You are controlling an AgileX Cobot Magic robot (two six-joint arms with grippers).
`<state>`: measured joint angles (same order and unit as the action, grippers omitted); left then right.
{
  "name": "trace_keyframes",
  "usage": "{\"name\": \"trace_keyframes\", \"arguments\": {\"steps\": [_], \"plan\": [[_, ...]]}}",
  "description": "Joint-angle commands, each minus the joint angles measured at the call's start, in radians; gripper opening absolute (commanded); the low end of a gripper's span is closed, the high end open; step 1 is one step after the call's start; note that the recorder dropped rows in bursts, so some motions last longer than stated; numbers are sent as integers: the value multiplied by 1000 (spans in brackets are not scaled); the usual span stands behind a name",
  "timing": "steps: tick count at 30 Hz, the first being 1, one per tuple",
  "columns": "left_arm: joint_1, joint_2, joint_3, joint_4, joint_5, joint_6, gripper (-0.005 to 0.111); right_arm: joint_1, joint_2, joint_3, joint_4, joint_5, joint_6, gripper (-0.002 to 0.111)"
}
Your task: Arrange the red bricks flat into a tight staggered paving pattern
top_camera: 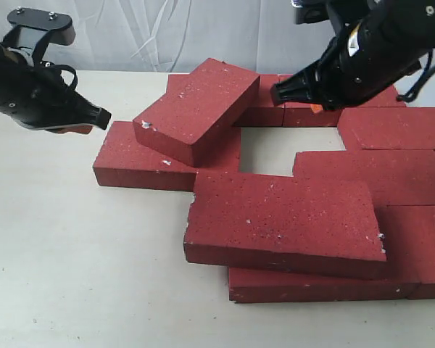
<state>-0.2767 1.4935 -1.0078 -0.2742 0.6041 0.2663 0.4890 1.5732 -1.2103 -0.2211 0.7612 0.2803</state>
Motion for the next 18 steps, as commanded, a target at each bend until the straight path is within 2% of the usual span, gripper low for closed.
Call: {"name": "trace_keyframes", "arguments": {"steps": [1,6,13,15,18], "plan": [[15,49,-4,-82,-42,-2,0,1,130,-111,28,-18,-27,-1],[15,59,-4,-143,-54,-2,0,1,315,-239,43,-18,-47,-1],[15,59,-4,-167,-93,0,0,8,528,-426,311,21,-254,-1],[15,59,-4,-167,-93,0,0,37,572,-492,394,41,-319,-1],[15,59,-4,-167,-104,0,0,82,609,-553,414,50,-338,-1]]}}
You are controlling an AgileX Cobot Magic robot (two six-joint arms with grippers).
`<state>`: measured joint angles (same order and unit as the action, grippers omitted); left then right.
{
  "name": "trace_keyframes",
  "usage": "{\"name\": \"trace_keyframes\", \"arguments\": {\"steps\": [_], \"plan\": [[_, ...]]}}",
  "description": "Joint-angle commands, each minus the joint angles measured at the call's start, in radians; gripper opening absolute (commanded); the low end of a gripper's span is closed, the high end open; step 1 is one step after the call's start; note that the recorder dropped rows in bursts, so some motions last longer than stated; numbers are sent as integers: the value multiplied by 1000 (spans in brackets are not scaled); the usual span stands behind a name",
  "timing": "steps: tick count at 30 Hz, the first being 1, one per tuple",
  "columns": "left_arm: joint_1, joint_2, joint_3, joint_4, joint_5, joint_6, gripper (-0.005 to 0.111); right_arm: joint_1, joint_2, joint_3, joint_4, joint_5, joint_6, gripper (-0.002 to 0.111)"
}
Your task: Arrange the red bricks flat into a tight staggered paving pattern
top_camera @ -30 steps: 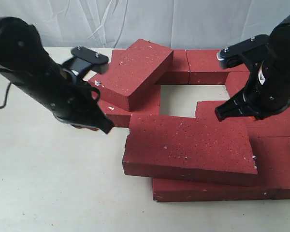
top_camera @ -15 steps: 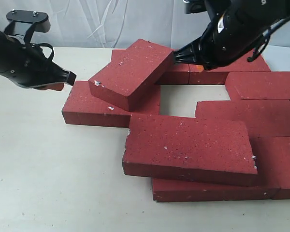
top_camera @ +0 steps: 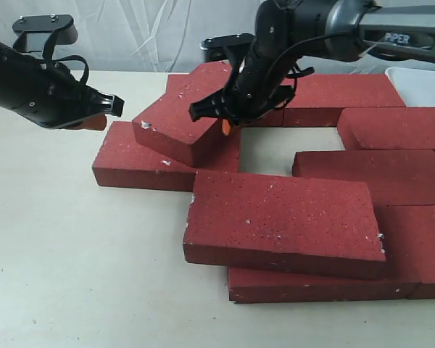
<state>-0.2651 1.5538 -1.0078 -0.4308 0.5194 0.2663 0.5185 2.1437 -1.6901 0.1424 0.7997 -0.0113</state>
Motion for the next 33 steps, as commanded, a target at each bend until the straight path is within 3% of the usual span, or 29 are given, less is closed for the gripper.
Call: {"name": "trace_keyframes", "arguments": {"steps": [1,9,14,23,28,33], "plan": [[3,-1,-4,-10,-20,0,0,67,50,-89,50,12,-47,-1],[3,-1,-4,-10,-24,0,0,189,147,-235,50,17,-47,-1],[3,-1,-4,-6,-24,0,0,186,145,-325,48,118,-33,-1],[5,-1,-4,17,-69,-4,0,3,98,-381,48,185,-16,-1],[30,27,-4,31,-178,-121,0,-115,106,-381,50,77,-14,-1],[58,131,-4,-28,-255,-131,0,-180,129,-381,41,-72,-14,-1]]}}
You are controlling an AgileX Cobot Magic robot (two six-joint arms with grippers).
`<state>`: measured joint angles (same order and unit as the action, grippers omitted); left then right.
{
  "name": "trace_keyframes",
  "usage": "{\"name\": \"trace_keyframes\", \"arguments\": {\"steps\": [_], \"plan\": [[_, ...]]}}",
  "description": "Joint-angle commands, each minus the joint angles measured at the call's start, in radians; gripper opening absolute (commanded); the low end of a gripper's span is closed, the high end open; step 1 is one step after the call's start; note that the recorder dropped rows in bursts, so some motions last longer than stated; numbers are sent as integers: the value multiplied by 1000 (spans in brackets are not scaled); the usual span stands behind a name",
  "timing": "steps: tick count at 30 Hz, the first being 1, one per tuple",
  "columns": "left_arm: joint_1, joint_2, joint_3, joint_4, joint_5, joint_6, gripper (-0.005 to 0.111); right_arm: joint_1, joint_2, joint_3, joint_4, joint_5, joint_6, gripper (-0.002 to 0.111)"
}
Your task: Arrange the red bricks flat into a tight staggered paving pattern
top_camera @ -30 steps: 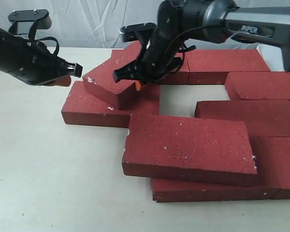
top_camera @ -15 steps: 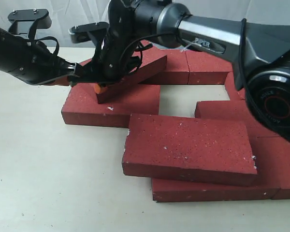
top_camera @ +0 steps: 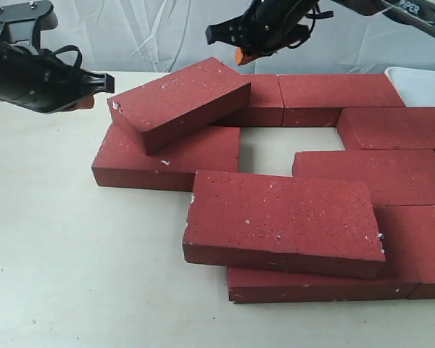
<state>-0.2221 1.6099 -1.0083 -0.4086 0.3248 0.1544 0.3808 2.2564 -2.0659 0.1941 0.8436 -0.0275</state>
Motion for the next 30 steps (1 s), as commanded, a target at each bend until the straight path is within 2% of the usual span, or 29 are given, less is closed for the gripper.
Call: {"name": "trace_keyframes", "arguments": {"steps": [1,7,11,14,21,25,30], "plan": [[15,93,-3,-65,-71,-20,0,-49,21,-5,-15,-150,3,-1],[15,191,-20,-101,-140,-20,0,-66,87,-5,-39,-283,3,-1],[15,216,-20,-222,-156,-22,0,-66,144,-5,-124,-367,3,-1],[15,219,-20,-234,-156,-22,0,-72,178,-5,-142,-394,3,-1],[15,219,-20,-234,-154,-22,0,-72,202,-5,-137,-333,3,-1],[15,220,-20,-234,-149,-22,0,-70,198,-5,-67,-291,0,-1],[15,220,-20,-234,-142,-22,0,-66,179,-5,83,-172,-149,-1]]}}
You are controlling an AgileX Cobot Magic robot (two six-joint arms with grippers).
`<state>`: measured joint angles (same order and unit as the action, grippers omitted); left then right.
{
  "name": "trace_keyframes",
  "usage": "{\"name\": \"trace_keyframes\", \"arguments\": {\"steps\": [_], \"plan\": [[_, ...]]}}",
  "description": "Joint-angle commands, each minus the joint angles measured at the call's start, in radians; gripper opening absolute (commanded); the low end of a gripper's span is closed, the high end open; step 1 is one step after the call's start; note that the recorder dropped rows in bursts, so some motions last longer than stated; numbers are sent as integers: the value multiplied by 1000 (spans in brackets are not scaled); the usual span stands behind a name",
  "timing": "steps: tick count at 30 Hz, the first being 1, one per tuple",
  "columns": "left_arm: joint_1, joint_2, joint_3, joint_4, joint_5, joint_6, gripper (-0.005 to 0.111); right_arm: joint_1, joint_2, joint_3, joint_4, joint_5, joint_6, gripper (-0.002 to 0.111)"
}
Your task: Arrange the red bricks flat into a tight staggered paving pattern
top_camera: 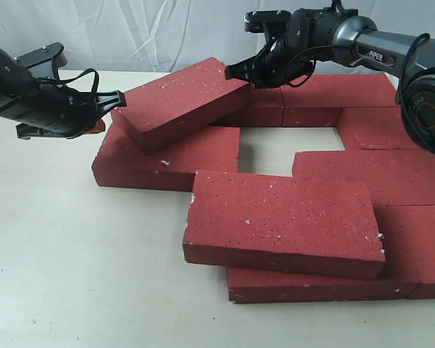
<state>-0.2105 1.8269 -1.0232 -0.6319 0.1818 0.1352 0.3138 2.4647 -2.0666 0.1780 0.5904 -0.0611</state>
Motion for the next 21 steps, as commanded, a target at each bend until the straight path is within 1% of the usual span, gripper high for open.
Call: {"name": "trace_keyframes", "arguments": {"steps": [1,7,12,14,16,17,21], "plan": [[3,3,-5,-11,1,-2,0,1,-41,-4,115,98,-133,-1],[3,3,-5,-3,1,0,0,1,-115,-4,121,176,-142,-1],[3,3,-5,30,-1,0,0,3,-155,-4,183,341,-299,-1],[3,3,-5,54,0,0,0,3,-160,-4,169,365,-331,-1],[3,3,-5,93,0,0,0,1,-160,-4,133,321,-318,-1],[3,3,-5,113,3,2,0,-4,-160,-4,104,283,-282,-1],[3,3,-5,117,5,2,0,-6,-141,-4,-9,108,-101,-1]]}}
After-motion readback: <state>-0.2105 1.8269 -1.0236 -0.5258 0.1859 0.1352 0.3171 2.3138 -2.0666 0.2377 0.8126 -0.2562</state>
